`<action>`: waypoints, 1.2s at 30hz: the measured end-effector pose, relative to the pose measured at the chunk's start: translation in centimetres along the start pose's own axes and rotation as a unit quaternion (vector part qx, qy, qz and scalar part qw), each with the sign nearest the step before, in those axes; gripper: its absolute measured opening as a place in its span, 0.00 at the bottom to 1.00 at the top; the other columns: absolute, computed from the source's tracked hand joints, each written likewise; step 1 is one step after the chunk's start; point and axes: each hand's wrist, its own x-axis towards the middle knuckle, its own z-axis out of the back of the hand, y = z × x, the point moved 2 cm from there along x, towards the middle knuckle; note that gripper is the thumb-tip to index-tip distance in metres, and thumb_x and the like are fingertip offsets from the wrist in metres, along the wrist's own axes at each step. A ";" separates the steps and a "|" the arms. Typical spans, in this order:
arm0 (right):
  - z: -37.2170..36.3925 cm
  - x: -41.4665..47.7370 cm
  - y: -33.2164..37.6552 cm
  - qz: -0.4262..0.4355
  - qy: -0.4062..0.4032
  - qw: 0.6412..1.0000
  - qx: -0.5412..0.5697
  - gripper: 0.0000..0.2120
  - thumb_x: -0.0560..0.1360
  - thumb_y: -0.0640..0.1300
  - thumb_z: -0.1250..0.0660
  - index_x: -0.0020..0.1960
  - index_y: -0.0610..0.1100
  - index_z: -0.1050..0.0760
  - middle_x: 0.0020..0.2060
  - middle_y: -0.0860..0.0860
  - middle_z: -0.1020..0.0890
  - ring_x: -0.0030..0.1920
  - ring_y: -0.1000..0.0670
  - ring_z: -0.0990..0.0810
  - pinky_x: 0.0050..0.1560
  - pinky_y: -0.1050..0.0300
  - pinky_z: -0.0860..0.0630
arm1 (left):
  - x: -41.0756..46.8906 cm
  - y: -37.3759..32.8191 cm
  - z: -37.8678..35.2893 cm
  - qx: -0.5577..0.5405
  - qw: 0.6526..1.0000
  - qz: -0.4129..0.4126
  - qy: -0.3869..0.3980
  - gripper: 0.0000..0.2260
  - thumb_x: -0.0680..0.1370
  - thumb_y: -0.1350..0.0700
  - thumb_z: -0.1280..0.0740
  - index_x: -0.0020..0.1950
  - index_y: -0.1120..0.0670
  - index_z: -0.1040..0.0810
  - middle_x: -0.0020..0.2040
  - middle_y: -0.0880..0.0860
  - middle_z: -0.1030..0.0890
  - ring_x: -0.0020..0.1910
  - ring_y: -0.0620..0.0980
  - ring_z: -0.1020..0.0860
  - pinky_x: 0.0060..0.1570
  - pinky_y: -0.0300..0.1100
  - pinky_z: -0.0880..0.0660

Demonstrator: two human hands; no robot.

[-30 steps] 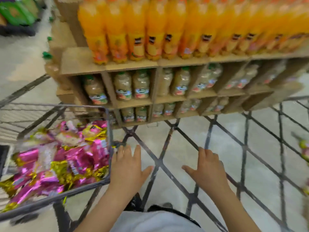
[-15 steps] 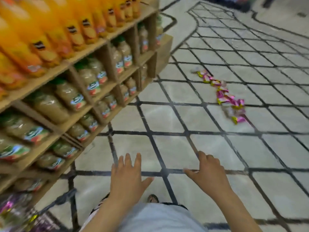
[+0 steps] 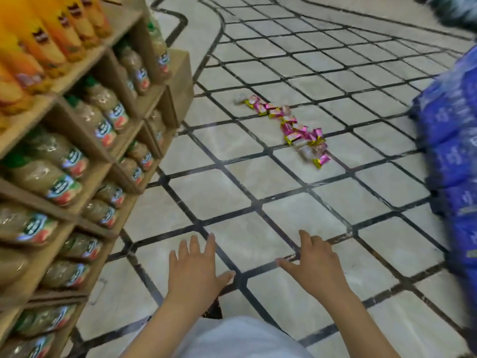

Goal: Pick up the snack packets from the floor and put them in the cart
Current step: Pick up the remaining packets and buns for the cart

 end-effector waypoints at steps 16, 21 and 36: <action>5.9 11.6 3.2 -0.148 0.008 0.985 0.090 0.41 0.74 0.71 0.42 0.77 0.47 0.46 0.70 0.47 0.32 0.69 0.44 0.33 0.65 0.51 0.31 | 18.2 1.6 12.4 0.084 0.991 -0.108 -0.009 0.40 0.77 0.30 0.48 0.80 0.50 0.57 0.80 0.58 0.47 0.78 0.60 0.48 0.75 0.56 0.44; 8.0 16.4 -1.4 -0.197 0.011 0.974 0.116 0.41 0.74 0.69 0.41 0.77 0.46 0.46 0.70 0.45 0.32 0.70 0.43 0.34 0.64 0.50 0.30 | 24.0 -3.7 14.4 0.104 0.983 -0.152 0.008 0.40 0.77 0.30 0.48 0.80 0.51 0.58 0.80 0.58 0.49 0.78 0.60 0.49 0.75 0.56 0.47; 20.9 37.4 -16.5 -0.208 0.007 0.972 0.109 0.40 0.74 0.71 0.43 0.76 0.47 0.43 0.68 0.46 0.30 0.68 0.44 0.32 0.62 0.51 0.30 | 43.0 -25.6 25.5 0.116 0.966 -0.226 -0.042 0.36 0.74 0.32 0.41 0.74 0.55 0.32 0.69 0.63 0.27 0.67 0.65 0.27 0.62 0.61 0.27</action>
